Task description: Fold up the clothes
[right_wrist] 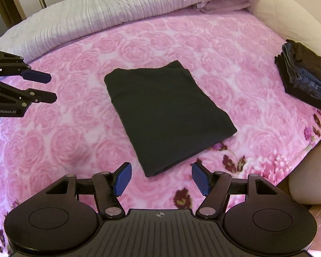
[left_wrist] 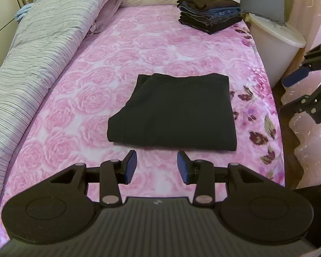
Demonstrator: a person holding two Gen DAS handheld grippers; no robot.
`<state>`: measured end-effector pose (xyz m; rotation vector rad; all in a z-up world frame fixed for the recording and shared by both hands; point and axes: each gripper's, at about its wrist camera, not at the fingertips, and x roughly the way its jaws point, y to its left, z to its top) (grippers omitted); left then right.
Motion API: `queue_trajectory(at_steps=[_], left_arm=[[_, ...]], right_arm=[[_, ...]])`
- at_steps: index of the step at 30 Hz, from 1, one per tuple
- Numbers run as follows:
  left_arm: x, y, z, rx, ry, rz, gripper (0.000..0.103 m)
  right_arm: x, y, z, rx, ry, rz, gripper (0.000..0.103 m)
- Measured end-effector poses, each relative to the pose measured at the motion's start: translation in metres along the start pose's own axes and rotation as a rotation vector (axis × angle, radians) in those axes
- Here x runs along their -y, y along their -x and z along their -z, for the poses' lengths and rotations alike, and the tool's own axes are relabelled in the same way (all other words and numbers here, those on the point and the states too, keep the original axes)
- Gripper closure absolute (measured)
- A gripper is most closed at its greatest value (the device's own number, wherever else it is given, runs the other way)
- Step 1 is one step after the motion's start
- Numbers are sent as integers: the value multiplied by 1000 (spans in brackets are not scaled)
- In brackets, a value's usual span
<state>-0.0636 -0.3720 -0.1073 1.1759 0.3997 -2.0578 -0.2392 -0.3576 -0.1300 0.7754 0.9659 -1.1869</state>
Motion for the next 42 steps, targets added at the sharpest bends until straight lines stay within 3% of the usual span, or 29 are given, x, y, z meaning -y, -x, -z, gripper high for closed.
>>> queue_trajectory(at_steps=[8, 10, 13, 19, 22, 24, 27, 30, 34, 37, 39, 42], left_arm=[[2, -3, 4, 5, -9, 6, 65], [7, -7, 5, 14, -45, 2, 57], [22, -21, 10, 26, -195, -17, 46], [52, -79, 30, -6, -554, -27, 46], [59, -107, 38, -30, -668, -7, 46], [54, -124, 38, -44, -701, 11, 46], [34, -146, 23, -46, -644, 6, 46], [1, -167, -7, -38, -501, -56, 46], [-50, -204, -44, -81, -200, -86, 52], [-61, -241, -44, -170, -205, -103, 58], [-72, -263, -36, -212, -195, -94, 53], [-87, -274, -30, -204, -97, -75, 40]], right_arm=[[-3, 0, 5, -10, 12, 7, 37], [0, -2, 8, -15, 14, 6, 37], [-6, -11, 16, -18, 94, 42, 37], [-26, -63, 41, -69, 313, 9, 37], [-25, -98, 46, -102, 332, -46, 37], [-18, -114, 42, -79, 281, -90, 37], [-5, -130, 27, -25, 181, -143, 37], [10, -141, 7, 56, 132, -136, 37], [31, -163, -22, 126, 90, -144, 37], [32, -186, -38, 144, 143, -149, 38], [29, -205, -38, 119, 220, -169, 39], [37, -221, -44, 65, 247, -221, 39]])
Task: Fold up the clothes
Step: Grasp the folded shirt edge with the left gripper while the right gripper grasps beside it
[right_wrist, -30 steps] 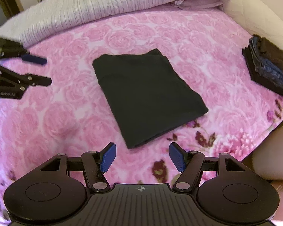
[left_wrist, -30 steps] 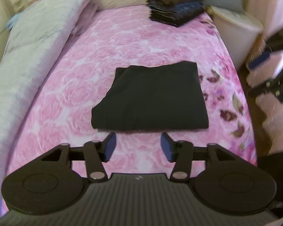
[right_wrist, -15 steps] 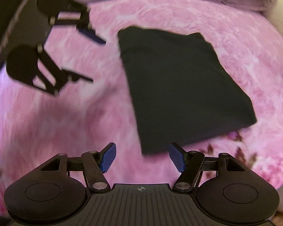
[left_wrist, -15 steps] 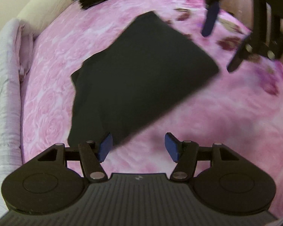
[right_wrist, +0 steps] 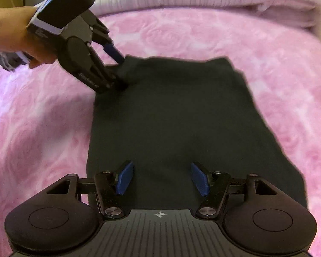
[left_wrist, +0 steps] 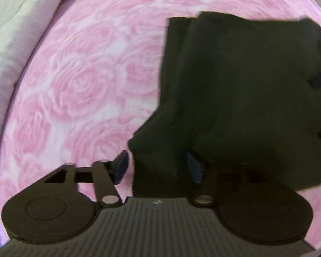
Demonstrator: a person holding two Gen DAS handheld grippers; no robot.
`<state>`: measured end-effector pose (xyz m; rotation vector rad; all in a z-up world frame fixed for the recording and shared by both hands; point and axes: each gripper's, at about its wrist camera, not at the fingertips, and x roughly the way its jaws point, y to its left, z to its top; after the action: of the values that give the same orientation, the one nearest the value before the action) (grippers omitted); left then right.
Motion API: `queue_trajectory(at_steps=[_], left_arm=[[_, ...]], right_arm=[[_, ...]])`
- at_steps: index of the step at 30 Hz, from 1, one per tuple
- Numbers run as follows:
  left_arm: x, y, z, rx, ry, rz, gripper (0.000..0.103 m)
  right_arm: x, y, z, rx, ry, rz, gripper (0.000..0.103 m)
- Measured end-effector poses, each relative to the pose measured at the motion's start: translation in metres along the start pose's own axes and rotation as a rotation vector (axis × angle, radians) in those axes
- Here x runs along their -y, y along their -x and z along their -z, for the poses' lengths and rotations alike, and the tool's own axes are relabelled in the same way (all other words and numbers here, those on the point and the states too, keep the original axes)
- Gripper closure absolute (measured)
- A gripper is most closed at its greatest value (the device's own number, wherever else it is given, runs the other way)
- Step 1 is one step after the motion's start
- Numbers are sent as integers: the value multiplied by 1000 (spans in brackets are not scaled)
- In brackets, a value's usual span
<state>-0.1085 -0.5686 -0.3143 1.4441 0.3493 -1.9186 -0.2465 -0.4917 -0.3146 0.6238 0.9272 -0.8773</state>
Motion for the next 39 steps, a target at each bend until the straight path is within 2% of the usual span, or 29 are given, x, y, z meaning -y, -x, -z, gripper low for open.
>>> queue_trajectory(at_steps=[2, 6, 8, 13, 15, 17, 19, 22, 24, 27, 30, 31, 34, 37, 39], left_arm=[[-9, 5, 0, 3, 49, 24, 42], [-11, 30, 3, 63, 73, 15, 52], [-11, 37, 3, 92, 106, 23, 55], [-9, 36, 0, 129, 207, 69, 56], [-8, 24, 2, 101, 222, 55, 60], [-11, 13, 6, 77, 260, 72, 62], [-15, 12, 11, 77, 297, 81, 61], [-16, 9, 12, 72, 283, 85, 59], [-17, 4, 12, 67, 274, 88, 56], [-19, -2, 10, 62, 271, 95, 51], [-22, 2, 10, 55, 255, 106, 51], [-23, 6, 8, 51, 253, 104, 54], [-18, 25, -3, 85, 232, 113, 64], [-9, 41, -20, 138, 201, 136, 64], [2, 41, -43, 173, 182, 182, 64]], right_arm=[[12, 9, -9, 16, -25, -16, 39], [42, 26, -36, 117, -27, 10, 39], [63, 14, -53, 118, -27, 33, 39], [113, -29, -89, 117, -42, 52, 41], [123, -45, -100, 117, -35, 27, 53], [133, -57, -108, 87, -57, 2, 95], [136, -59, -112, 81, -70, 1, 99], [131, -57, -117, 106, -33, 4, 99], [135, -70, -118, 90, -34, -9, 99], [149, -83, -115, 89, -103, -50, 99], [162, -58, -105, 140, -194, -51, 93], [165, -43, -97, 168, -220, -26, 90], [176, 10, -57, 234, -343, 52, 88], [167, 58, -12, 279, -444, 125, 88], [150, 76, 12, 254, -472, 134, 87]])
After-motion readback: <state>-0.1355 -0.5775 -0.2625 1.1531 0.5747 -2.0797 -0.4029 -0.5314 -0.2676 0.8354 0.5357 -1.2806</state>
